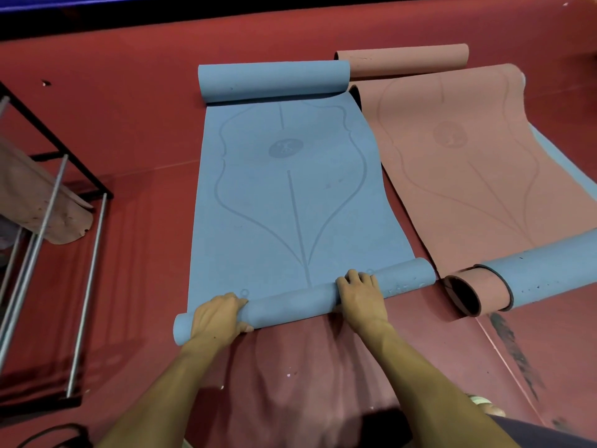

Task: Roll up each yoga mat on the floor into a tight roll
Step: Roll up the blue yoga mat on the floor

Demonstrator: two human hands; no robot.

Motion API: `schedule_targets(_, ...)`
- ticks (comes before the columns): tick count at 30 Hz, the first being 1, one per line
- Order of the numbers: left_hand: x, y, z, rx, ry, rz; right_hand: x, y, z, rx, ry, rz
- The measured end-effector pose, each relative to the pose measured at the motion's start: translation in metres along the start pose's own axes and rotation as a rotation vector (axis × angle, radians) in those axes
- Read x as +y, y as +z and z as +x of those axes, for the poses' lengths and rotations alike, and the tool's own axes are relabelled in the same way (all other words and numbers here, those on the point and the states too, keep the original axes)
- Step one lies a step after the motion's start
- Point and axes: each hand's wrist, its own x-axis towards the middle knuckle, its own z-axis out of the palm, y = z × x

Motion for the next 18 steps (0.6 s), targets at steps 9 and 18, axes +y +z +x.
schedule_targets(9, 0.006, -0.008, -0.018, -0.246, 0.064, -0.067, 0.012, -0.019, -0.021, -0.178, -0.043, -0.091)
schedule_targets(18, 0.011, 0.000, -0.030, -0.110, 0.004, -0.225, 0.004, -0.019, -0.024, -0.164, 0.004, -0.064)
